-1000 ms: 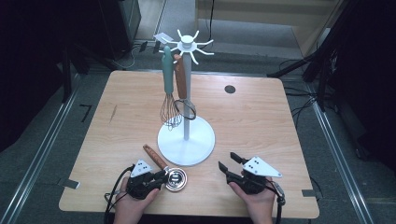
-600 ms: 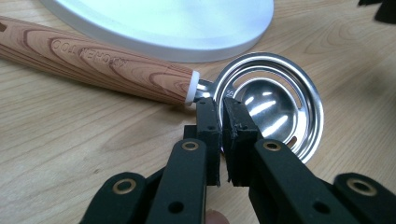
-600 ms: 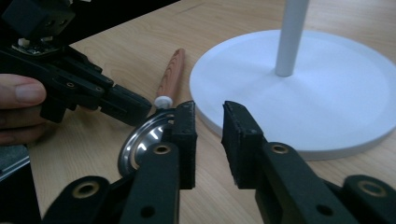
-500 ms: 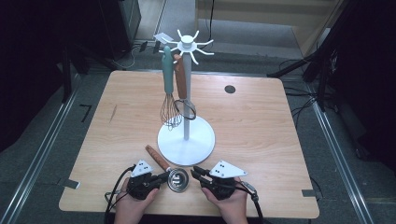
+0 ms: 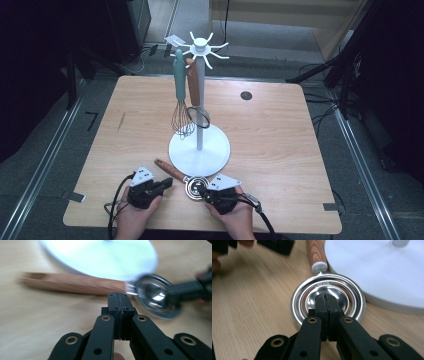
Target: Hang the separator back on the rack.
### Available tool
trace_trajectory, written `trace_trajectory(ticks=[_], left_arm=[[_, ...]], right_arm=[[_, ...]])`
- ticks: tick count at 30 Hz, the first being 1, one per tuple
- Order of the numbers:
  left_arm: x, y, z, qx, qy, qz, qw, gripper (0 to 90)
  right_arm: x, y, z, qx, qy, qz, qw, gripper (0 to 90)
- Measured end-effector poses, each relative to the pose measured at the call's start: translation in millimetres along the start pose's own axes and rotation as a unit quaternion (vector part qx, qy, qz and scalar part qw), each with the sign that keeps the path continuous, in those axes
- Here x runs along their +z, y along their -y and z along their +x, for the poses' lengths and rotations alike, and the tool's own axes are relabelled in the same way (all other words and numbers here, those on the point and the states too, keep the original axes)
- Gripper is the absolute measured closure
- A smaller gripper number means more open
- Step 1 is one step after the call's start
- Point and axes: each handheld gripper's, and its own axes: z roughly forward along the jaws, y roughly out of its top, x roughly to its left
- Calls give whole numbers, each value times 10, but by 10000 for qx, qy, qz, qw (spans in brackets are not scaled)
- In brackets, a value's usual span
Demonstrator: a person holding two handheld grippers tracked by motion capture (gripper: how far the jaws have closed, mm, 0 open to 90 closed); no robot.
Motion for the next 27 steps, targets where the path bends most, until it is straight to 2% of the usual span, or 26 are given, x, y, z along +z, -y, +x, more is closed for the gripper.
trace_trajectory(ticks=[3,6,12,16,19,27], left_arm=[[-30,-11,201,-251,-212,-82,9994,900],[-57,-6,307,-353,-315,-92,9988,900],[-8,-2,314,-337,-411,-25,9986,900],[43,-12,354,-395,-463,39,9981,900],[85,-28,337,-357,-511,139,9980,900],[160,-70,280,-258,-509,172,9982,900]], right_arm=[[-3,9,-26,44,25,162,9999,900],[-23,25,-35,5,-5,161,9999,900],[-116,93,-71,70,9,167,9998,900],[-187,145,-106,53,8,155,9999,900],[-241,182,-131,76,32,157,9998,900],[-355,262,-208,97,129,144,9998,900]])
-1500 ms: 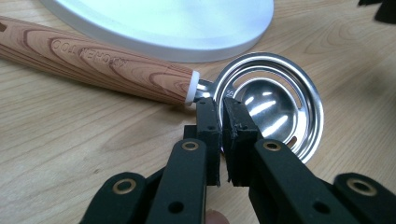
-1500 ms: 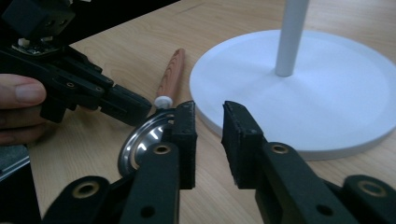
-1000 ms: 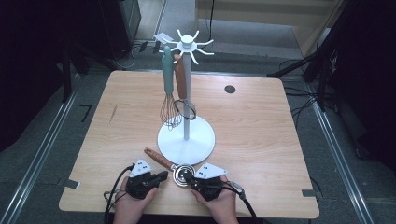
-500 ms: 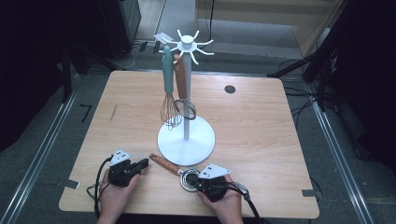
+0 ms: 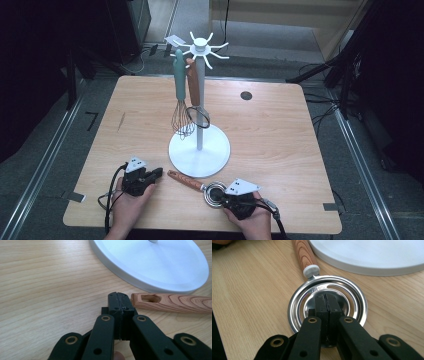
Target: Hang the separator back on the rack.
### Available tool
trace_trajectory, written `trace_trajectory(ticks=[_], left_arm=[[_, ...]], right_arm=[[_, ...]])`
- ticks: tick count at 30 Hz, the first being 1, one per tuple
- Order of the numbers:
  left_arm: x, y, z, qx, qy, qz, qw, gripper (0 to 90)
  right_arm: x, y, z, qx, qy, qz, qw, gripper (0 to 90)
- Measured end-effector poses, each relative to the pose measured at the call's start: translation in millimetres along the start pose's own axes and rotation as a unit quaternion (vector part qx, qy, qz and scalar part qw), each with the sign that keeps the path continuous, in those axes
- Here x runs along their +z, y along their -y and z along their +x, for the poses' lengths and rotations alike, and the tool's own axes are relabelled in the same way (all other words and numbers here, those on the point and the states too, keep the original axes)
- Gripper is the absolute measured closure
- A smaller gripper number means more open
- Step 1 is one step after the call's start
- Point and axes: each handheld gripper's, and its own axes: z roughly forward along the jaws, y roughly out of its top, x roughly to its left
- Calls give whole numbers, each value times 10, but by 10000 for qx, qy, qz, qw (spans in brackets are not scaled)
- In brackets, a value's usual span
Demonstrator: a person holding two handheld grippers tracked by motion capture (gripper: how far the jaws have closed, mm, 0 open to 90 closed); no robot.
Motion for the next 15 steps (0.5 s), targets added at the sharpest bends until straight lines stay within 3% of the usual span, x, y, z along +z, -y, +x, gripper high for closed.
trace_trajectory(ticks=[15], left_arm=[[108,-12,-263,380,176,69,9991,900]], right_arm=[[-116,87,-75,80,108,-16,9999,900]])
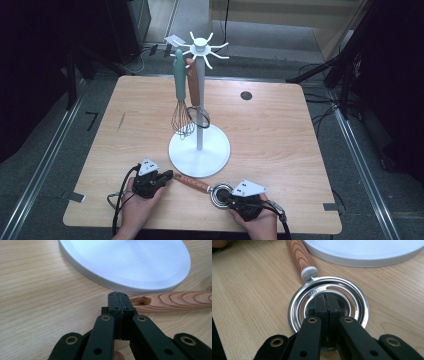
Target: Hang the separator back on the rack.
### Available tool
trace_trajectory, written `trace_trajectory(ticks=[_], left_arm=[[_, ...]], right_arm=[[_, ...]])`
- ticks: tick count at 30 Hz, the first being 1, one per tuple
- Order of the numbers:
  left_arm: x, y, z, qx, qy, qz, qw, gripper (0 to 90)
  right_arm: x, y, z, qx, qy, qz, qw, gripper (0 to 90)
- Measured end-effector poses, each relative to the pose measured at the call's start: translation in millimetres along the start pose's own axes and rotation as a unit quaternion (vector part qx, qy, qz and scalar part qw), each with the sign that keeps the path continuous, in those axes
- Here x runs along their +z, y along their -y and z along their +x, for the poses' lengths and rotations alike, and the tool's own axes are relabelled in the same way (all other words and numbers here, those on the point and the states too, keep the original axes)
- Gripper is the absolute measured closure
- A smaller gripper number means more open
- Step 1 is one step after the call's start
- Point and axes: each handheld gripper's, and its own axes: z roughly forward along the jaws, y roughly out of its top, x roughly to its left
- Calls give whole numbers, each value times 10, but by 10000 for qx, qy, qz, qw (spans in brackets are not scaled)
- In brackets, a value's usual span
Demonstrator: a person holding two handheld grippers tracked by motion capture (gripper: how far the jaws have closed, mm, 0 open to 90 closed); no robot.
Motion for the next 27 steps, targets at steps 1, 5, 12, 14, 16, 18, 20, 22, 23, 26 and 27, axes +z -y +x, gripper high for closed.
trace_trajectory(ticks=[1,5,12,14,16,18,20,22,23,26,27], left_arm=[[5,-3,-7,17,13,10,10000,900],[29,-13,-51,82,73,34,9999,900],[81,-30,-152,215,202,64,9995,900],[93,-35,-178,254,225,77,9994,900],[109,-38,-211,271,265,77,9993,900],[125,-43,-239,292,311,88,9991,900],[138,-46,-266,318,341,94,9989,900],[150,-50,-288,314,401,105,9986,900],[155,-52,-295,319,426,113,9985,900],[168,-58,-310,334,509,132,9981,900],[171,-60,-303,314,544,126,9979,900]], right_arm=[[-10,6,-6,7,-2,11,10000,900],[-49,29,-27,16,22,28,10000,900],[-151,92,-90,-36,72,63,9999,900],[-181,108,-106,-57,97,95,9999,900],[-207,121,-124,-91,138,110,9998,900],[-237,137,-143,-112,164,136,9997,900],[-264,153,-157,-122,167,150,9997,900],[-288,165,-172,-142,193,173,9996,900],[-299,172,-177,-121,203,180,9996,900],[-325,188,-201,-109,222,188,9995,900],[-332,189,-206,-113,245,193,9995,900]])
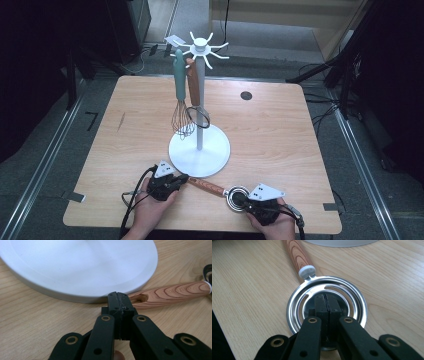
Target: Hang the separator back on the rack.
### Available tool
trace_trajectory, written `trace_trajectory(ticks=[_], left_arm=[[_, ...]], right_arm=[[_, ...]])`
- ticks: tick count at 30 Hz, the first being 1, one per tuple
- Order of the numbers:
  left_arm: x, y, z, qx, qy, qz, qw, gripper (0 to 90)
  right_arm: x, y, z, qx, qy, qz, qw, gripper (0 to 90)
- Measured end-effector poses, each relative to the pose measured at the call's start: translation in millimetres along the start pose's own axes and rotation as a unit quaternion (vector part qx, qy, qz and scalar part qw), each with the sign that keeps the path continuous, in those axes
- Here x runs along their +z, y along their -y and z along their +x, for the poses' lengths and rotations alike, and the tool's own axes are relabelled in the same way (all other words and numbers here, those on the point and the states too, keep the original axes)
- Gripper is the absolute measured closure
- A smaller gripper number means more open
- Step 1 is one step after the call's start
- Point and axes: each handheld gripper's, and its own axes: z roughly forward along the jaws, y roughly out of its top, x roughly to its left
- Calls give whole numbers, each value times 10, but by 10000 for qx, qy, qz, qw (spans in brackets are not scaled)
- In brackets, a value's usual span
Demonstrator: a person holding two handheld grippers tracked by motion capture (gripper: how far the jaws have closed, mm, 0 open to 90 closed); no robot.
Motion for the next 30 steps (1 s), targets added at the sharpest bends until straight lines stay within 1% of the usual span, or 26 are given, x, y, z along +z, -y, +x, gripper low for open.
trace_trajectory(ticks=[1,3,6,7,9,10,11,12,14,17,19,20,21,22,24,25,26,27,28,30], left_arm=[[-6,0,11,-1,-5,0,10000,900],[-27,-2,34,10,-17,-32,10000,900],[-95,-5,88,-4,-65,-203,9998,895],[-122,-3,114,-44,-74,-277,9996,867],[-186,7,176,-56,-89,-399,9991,835],[-222,13,210,-77,-67,-437,9990,821],[-257,21,246,-71,-91,-481,9988,800],[-291,31,280,-74,-129,-529,9985,783],[-357,58,363,-120,-208,-570,9981,764],[-452,104,513,-226,-367,-630,9971,741],[-541,142,633,-323,-499,-686,9959,735],[-583,161,688,-370,-549,-728,9951,733],[-616,177,729,-410,-603,-753,9945,731],[-662,201,786,-448,-671,-770,9938,731],[-750,250,894,-603,-772,-831,9917,732],[-794,275,946,-653,-829,-843,9908,732],[-838,303,999,-745,-892,-879,9893,732],[-872,324,1039,-781,-958,-885,9884,732],[-896,338,1065,-825,-984,-879,9878,734],[-939,372,1118,-914,-1059,-889,9862,734]], right_arm=[[-5,-1,-4,-29,18,13,10000,900],[-18,-14,-3,-24,-30,-14,10000,900],[-51,-48,-11,11,-103,-97,9999,900],[-67,-63,-19,18,-126,-130,9998,888],[-97,-101,-42,30,-110,-99,9999,885],[-108,-121,-57,52,-130,-97,9999,872],[-119,-142,-78,36,-144,-85,9999,849],[-134,-164,-95,19,-119,-77,9999,823],[-162,-209,-123,-16,-199,-95,9998,780],[-175,-270,-145,-201,-256,26,9995,772],[-169,-312,-148,-279,-354,131,9989,744],[-157,-341,-152,-317,-446,204,9983,710],[-144,-367,-154,-362,-511,290,9976,694],[-135,-385,-153,-414,-537,326,9972,675],[-111,-442,-143,-528,-623,471,9955,633],[-93,-471,-140,-635,-661,516,9944,623],[-78,-501,-129,-671,-696,599,9935,626],[-52,-538,-113,-796,-729,715,9916,635],[-30,-569,-94,-927,-705,798,9900,634],[14,-619,-64,-1081,-658,926,9876,634]])
